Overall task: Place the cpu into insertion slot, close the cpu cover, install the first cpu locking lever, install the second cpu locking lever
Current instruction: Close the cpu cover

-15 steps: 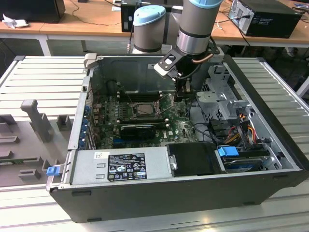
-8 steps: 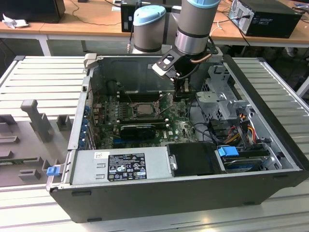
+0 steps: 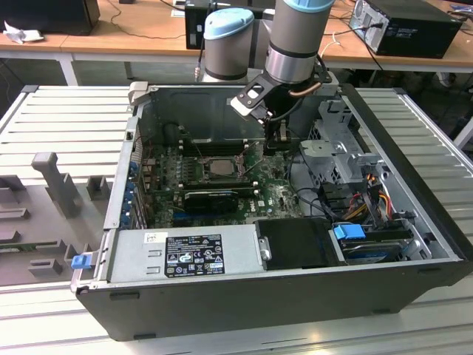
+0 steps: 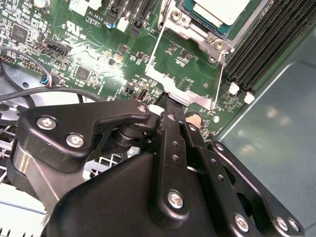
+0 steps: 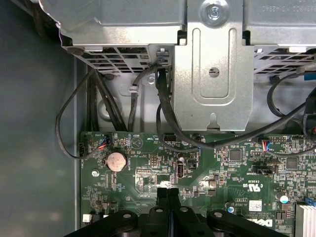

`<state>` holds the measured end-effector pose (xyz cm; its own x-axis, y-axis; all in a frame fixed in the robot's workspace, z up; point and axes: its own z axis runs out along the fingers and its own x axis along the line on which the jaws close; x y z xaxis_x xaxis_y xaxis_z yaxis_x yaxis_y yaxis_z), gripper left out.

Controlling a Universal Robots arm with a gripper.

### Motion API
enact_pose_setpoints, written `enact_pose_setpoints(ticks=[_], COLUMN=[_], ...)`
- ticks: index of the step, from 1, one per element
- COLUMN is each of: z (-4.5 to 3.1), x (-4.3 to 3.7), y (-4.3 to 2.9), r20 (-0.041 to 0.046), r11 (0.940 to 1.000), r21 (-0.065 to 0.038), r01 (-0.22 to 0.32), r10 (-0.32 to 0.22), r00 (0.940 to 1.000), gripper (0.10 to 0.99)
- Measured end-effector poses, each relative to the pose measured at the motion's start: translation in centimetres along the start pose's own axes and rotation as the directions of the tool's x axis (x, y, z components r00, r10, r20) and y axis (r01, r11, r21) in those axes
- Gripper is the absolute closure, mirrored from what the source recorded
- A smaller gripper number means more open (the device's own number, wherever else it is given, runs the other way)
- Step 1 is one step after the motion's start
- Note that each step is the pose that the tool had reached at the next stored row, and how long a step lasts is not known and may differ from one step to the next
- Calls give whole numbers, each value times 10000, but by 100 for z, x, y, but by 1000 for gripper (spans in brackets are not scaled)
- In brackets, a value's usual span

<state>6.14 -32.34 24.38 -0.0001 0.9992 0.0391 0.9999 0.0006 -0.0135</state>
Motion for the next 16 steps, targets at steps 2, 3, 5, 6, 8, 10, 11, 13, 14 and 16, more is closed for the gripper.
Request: enact_pose_setpoints(ticks=[2, 3, 5, 6, 8, 10, 11, 13, 14, 16], z=[0, 0, 0, 0, 0, 0, 1, 1, 1, 1], x=[0, 0, 0, 0, 0, 0, 0, 0, 0, 0], y=[0, -1, -2, -4, -12, -33, -39, -45, -48, -52], r20=[0, 0, 0, 0, 0, 0, 0, 0, 0, 0], r11=[10000, 10000, 10000, 10000, 10000, 10000, 10000, 10000, 10000, 10000], r21=[0, 0, 0, 0, 0, 0, -1, -1, 0, 0], r01=[0, -1, -1, -2, 0, 0, 0, 0, 0, 0], r10=[0, 1, 1, 2, 0, 0, 0, 0, 0, 0], r00=[10000, 10000, 10000, 10000, 10000, 10000, 10000, 10000, 10000, 10000], gripper=[980, 980, 980, 980, 980, 980, 980, 980, 980, 980])
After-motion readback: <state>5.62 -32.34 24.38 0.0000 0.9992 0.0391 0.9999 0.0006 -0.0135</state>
